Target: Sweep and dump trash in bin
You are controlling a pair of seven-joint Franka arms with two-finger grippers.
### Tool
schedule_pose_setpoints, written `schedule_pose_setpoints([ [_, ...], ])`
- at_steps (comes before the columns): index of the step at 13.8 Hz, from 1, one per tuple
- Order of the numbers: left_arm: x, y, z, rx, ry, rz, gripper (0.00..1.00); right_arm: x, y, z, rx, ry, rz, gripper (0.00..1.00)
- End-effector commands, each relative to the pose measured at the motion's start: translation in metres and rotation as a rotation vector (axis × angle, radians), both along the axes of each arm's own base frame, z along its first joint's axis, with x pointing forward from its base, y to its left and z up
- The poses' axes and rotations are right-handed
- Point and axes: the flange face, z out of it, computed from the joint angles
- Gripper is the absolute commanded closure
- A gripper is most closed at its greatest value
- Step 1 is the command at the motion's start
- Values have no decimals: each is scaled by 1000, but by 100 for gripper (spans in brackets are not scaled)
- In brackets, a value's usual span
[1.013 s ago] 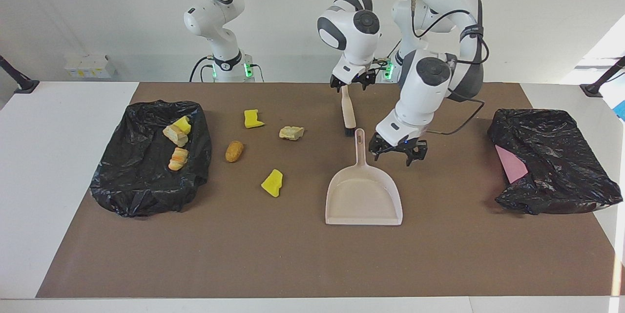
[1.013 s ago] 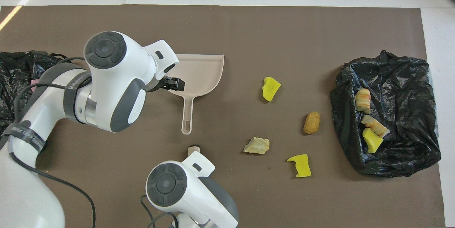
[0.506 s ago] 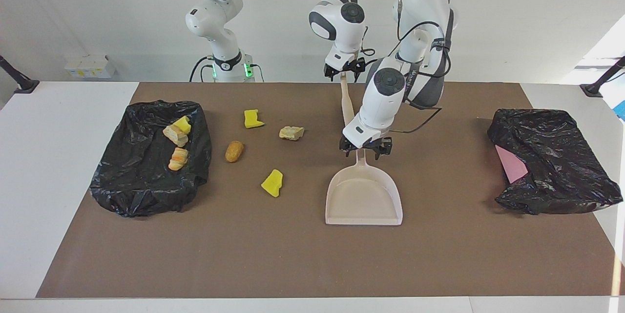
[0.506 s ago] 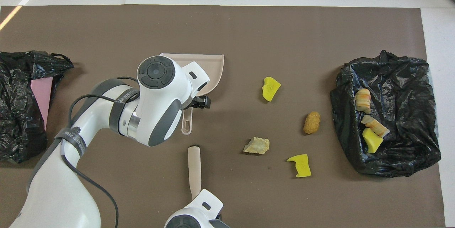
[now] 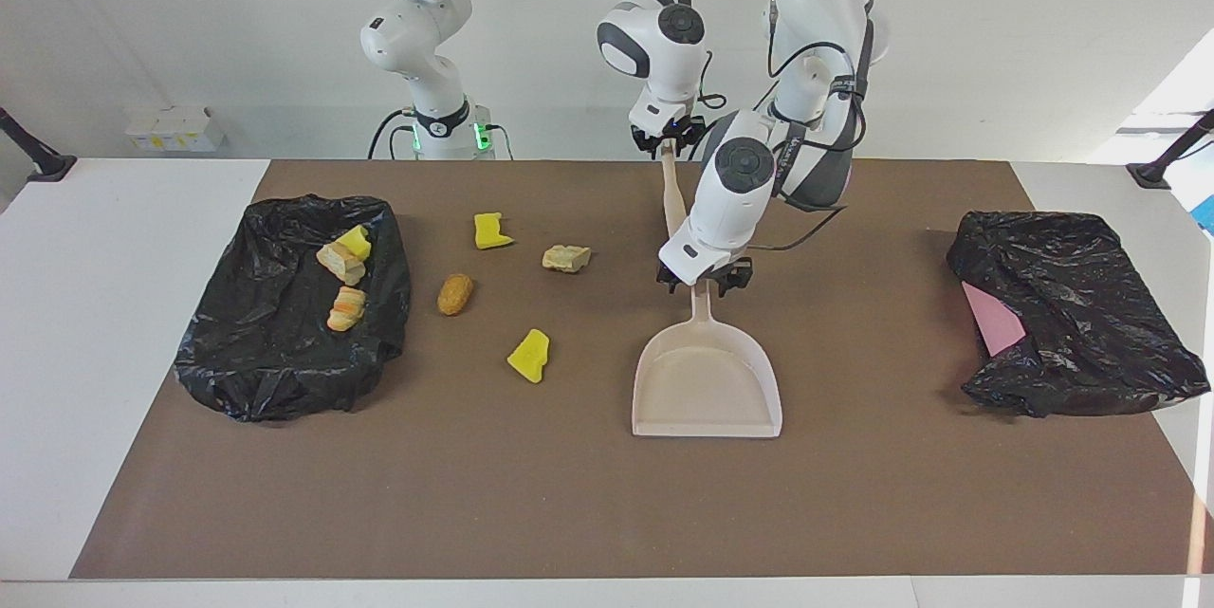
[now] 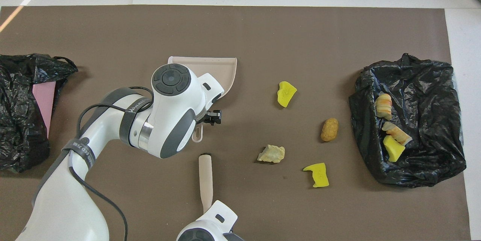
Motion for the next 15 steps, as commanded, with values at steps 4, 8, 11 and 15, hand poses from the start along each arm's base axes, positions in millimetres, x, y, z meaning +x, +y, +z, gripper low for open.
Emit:
schedule_pose_setpoints([
  [4, 0, 12, 12, -9, -9, 27, 100, 3, -4, 12, 10, -16, -36, 100],
  [8, 26, 32, 44, -20, -64, 27, 100, 24, -44, 62, -29, -34, -171, 100],
  [11, 45, 73, 66, -18, -104, -52, 100, 46, -101, 86, -82, -16, -262, 100],
  [15, 58, 141, 91, -34, -102, -256, 100, 67, -165, 70, -220, -14, -368, 100],
])
